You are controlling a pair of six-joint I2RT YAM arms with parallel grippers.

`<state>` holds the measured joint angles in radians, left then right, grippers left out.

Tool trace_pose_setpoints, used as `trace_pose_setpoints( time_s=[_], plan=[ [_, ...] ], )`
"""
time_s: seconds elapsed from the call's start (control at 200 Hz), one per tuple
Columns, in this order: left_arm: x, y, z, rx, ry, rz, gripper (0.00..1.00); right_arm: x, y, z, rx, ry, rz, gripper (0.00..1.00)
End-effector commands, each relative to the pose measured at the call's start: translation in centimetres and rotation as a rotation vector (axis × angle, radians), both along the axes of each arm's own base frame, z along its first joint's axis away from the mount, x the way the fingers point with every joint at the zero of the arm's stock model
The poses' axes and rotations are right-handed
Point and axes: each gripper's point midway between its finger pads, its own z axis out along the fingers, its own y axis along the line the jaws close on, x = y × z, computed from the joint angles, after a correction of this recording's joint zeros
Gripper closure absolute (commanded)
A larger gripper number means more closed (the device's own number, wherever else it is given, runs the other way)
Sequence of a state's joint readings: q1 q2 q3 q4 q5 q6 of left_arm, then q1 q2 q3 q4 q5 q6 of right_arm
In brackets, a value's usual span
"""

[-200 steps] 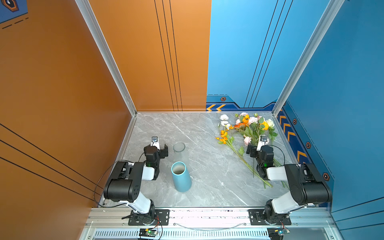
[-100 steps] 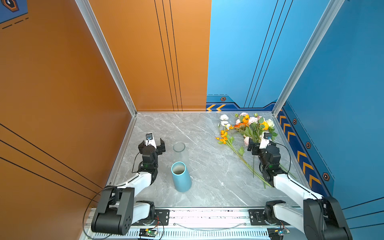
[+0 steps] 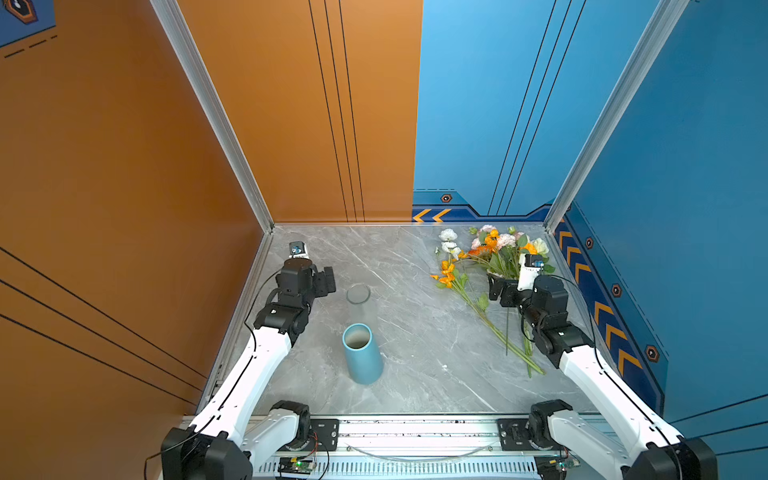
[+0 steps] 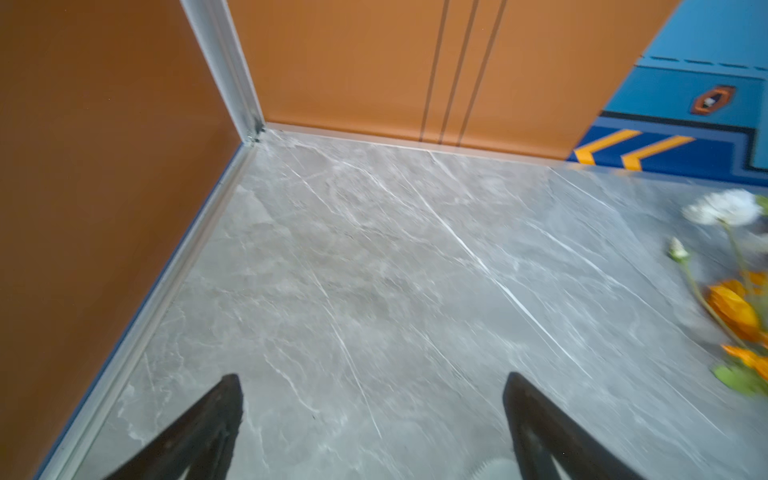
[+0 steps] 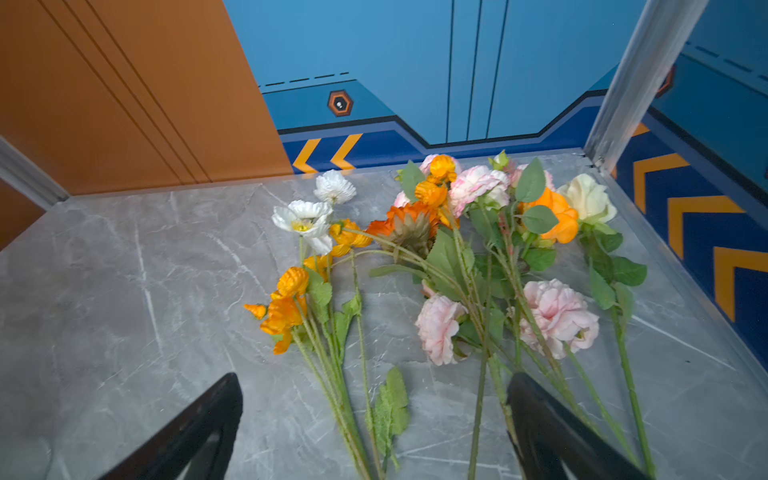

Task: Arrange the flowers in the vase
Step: 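Grasp the clear glass vase with the left gripper while the right moves over flowers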

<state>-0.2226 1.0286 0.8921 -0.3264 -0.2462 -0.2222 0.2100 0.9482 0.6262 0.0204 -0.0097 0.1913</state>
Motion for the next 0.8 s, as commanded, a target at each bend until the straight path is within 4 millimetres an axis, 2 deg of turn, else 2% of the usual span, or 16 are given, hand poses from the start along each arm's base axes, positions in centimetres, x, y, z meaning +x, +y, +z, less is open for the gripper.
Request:
trace_pose_setpoints(
  time_s=[0.0, 0.055, 0.075, 0.105, 0.205, 0.305, 0.471, 0.646, 0.796],
  plan=[
    [-3.4, -3.1, 0.2, -0.073, 0.117, -0.131, 0.02, -1.7, 2.6, -0.3, 0.045, 0.079, 0.102, 0.00],
    [-4.1, -4.2, 0.8, -0.103, 0.148, -0.177, 0.02, -2.2, 4.1, 0.1, 0.064, 0.077, 0.161, 0.00],
    [-4.6, -4.6, 0.5, -0.110, 0.173, -0.192, 0.02, -2.4, 4.8, 0.3, 0.071, 0.076, 0.186, 0.00],
    [-4.8, -5.3, 1.7, -0.126, 0.170, -0.219, 0.02, -2.7, 5.7, 0.6, 0.080, 0.078, 0.220, 0.00],
    [-6.2, -7.1, 2.1, -0.128, 0.242, -0.289, 0.02, -3.6, 8.1, 1.3, 0.083, 0.084, 0.297, 0.00],
    [-6.9, -8.4, 1.8, -0.097, 0.313, -0.329, 0.02, -4.6, 10.5, 1.8, 0.090, 0.078, 0.370, 0.00],
    [-6.9, -10.2, 0.8, -0.071, 0.404, -0.363, 0.02, -6.2, 14.7, 1.7, 0.070, 0.069, 0.522, 0.00],
    [-6.9, -9.6, -0.5, 0.066, 0.505, -0.314, 0.02, -7.1, 17.0, 1.4, 0.029, 0.064, 0.579, 0.00],
    [-6.3, -10.3, -1.8, 0.098, 0.544, -0.316, 0.02, -7.1, 17.7, 0.8, 0.032, 0.073, 0.592, 0.00]
  ],
)
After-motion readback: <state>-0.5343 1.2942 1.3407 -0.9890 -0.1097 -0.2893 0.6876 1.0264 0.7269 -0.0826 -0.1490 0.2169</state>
